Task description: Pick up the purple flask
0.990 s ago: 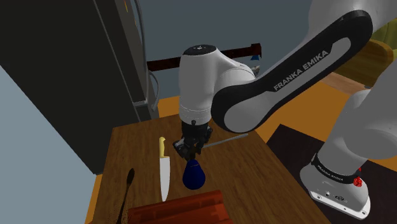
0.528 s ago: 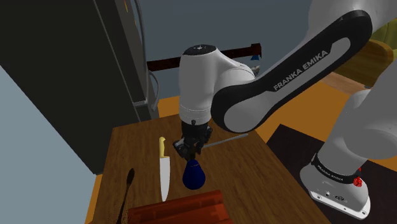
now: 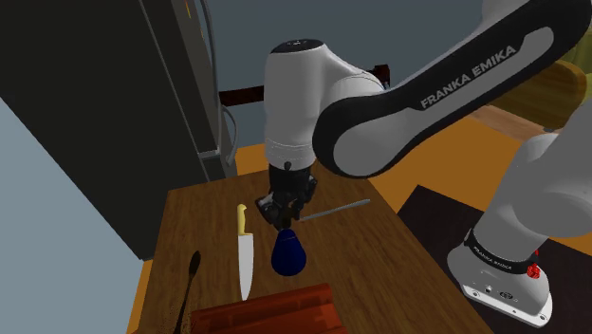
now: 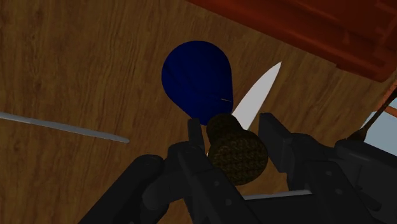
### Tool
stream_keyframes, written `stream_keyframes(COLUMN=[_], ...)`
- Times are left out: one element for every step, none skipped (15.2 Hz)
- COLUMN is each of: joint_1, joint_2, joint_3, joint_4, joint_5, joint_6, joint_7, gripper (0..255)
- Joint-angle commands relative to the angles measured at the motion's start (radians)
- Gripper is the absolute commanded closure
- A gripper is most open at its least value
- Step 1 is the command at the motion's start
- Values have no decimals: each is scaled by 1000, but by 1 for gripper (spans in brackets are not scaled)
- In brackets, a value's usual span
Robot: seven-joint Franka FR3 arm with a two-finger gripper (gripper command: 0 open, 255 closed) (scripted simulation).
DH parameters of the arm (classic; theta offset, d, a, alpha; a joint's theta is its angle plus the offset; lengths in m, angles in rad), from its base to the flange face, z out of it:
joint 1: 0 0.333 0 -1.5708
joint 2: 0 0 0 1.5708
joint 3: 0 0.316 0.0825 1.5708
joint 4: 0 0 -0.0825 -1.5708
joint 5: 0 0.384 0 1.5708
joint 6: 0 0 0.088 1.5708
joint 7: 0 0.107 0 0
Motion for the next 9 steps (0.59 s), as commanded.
stream_keyframes(joint_1=[1, 1, 2, 2, 3, 3, 3, 3, 3], joint_2=[-14, -21, -28, -34, -40, -46, -52, -53, -53], joint_3=[-6, -9, -12, -15, -18, -21, -23, -24, -24], joint_4=[19, 27, 35, 44, 52, 61, 70, 72, 72], joint_5=[5, 8, 10, 13, 15, 16, 18, 18, 18], joint_6=[-31, -46, -60, -75, -89, -103, -118, -120, -120], joint_7=[-5, -8, -10, -11, -13, -15, -16, -16, -16], gripper=[255, 255, 255, 255, 255, 255, 255, 255, 255])
